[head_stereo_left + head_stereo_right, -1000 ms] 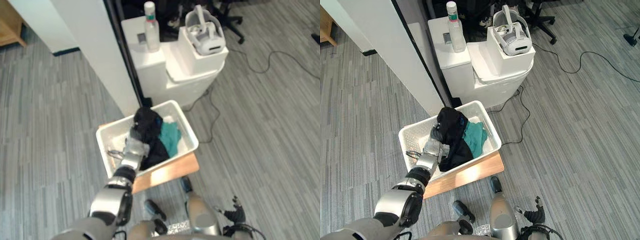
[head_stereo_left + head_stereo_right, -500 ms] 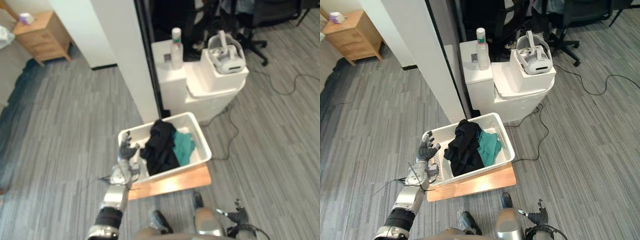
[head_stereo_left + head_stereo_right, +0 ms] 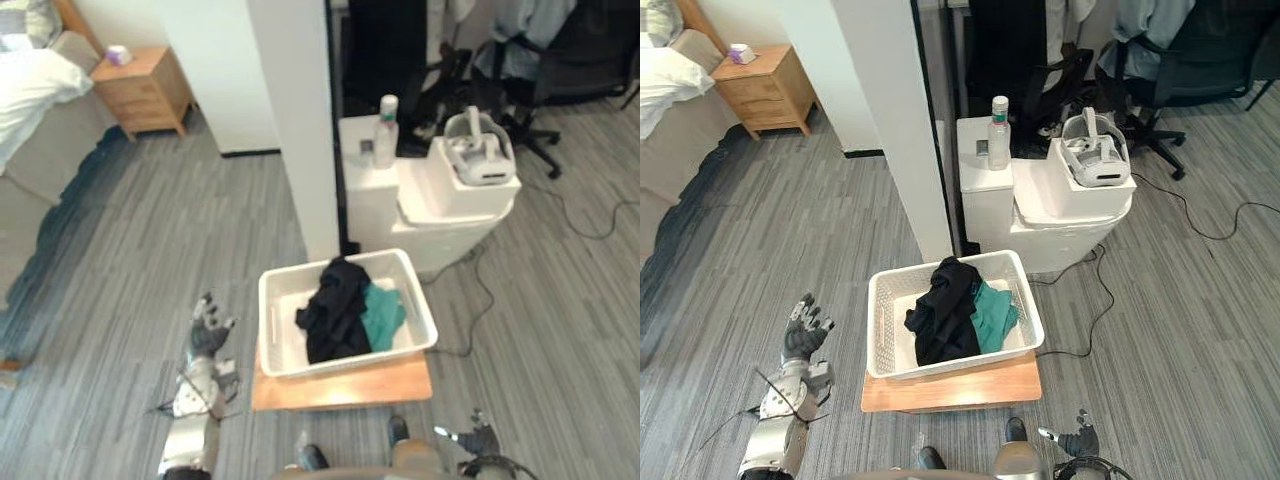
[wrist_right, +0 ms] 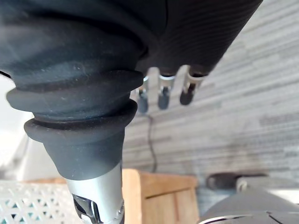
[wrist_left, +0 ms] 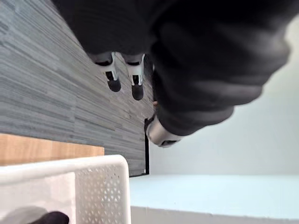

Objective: Tidy the bed and pick cloth on bed and put in laundry

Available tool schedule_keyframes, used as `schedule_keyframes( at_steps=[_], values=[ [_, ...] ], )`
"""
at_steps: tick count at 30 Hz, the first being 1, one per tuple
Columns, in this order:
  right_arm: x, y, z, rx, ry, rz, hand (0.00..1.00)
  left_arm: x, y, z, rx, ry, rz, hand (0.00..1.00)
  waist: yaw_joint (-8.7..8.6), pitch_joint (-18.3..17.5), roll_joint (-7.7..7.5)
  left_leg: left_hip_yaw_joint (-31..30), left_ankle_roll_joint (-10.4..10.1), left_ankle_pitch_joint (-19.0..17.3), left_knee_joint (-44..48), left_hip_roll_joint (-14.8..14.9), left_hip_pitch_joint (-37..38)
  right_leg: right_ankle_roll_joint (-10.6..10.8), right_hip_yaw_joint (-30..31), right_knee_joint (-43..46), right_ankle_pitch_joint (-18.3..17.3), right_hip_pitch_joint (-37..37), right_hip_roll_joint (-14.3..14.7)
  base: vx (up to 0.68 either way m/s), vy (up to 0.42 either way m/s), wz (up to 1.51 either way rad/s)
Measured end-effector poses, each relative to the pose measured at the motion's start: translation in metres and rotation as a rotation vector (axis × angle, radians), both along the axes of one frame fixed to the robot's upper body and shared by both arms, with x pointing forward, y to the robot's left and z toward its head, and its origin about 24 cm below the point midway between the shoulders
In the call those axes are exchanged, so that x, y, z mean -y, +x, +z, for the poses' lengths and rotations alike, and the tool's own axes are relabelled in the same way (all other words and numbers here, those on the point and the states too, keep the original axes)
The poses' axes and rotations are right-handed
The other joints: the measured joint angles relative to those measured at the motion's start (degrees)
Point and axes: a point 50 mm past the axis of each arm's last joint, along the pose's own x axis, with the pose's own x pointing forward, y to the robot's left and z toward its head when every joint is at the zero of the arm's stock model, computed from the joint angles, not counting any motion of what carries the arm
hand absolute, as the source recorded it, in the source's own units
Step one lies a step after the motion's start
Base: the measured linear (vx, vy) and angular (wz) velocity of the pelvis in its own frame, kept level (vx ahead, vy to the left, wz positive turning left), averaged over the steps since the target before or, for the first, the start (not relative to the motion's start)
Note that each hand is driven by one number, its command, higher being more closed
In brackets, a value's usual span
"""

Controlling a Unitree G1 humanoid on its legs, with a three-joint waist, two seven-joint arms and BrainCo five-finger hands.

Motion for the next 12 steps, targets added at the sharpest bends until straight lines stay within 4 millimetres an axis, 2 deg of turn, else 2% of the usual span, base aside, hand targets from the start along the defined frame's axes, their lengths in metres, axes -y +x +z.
schedule_keyframes(
  at_steps=[2, 4, 5, 7, 8, 10, 12],
  values=[
    [0.000, 0.001, 0.000, 0.000, 0.003, -0.002, 0.00, -0.004, -0.015, -0.017, -0.098, 0.001, -0.010, 0.00, 0.74, -0.38, -0.10, 0.14, -0.03, -0.02, -0.01, 0.09, 0.50, -0.01, 0.02, -0.26, -0.01, 0.25, 0.08, -0.01, -0.007, -0.02],
    [-0.002, 0.003, -0.002, -0.009, 0.013, -0.002, 0.00, -0.004, -0.044, -0.051, -0.291, -0.023, -0.030, 0.00, 1.41, -1.59, -0.35, 0.40, -0.05, -0.04, -0.05, 0.21, 0.45, -0.02, 0.01, -0.75, -0.01, 0.43, 0.17, 0.00, 0.000, 0.00],
    [-0.003, 0.004, -0.003, -0.008, 0.017, -0.002, 0.00, -0.002, -0.053, -0.060, -0.344, -0.025, -0.033, 0.00, 1.41, -1.74, -0.43, 0.46, -0.06, -0.04, -0.06, 0.25, 0.49, -0.02, -0.05, -0.76, -0.01, 0.49, 0.18, 0.00, 0.000, 0.00],
    [-0.007, 0.010, -0.003, 0.006, 0.031, -0.005, 0.00, 0.006, -0.090, -0.093, -0.547, -0.083, -0.007, 0.00, 1.43, -2.06, -0.80, 0.92, -0.26, -0.17, -0.21, 0.36, 0.65, -0.03, 0.09, -0.93, -0.02, 0.60, 0.26, -0.03, -0.020, -0.04],
    [-0.007, 0.011, -0.003, 0.006, 0.034, -0.006, 0.00, 0.008, -0.098, -0.098, -0.584, -0.097, 0.004, 0.00, 1.44, -2.11, -0.89, 1.03, -0.37, -0.24, -0.28, 0.39, 0.66, -0.03, 0.12, -0.99, -0.01, 0.60, 0.28, -0.04, -0.022, -0.06],
    [-0.011, 0.008, -0.008, -0.013, 0.064, -0.049, 0.00, 0.021, -0.136, -0.121, -0.758, -0.189, 0.072, 0.00, 1.67, -2.41, -1.40, 1.69, -0.46, -0.30, -0.36, 0.54, 0.90, -0.26, 0.40, -1.81, 0.15, 1.04, 0.51, -0.03, -0.026, -0.08],
    [-0.010, 0.002, -0.012, -0.037, 0.082, -0.093, 0.00, 0.023, -0.153, -0.128, -0.822, -0.229, 0.124, 0.00, 2.53, -2.57, -1.53, 2.01, -0.94, -0.70, -0.36, 0.77, 1.15, -0.30, 0.92, -1.93, 0.18, 1.08, 0.84, -0.01, -0.021, -0.11]
  ],
)
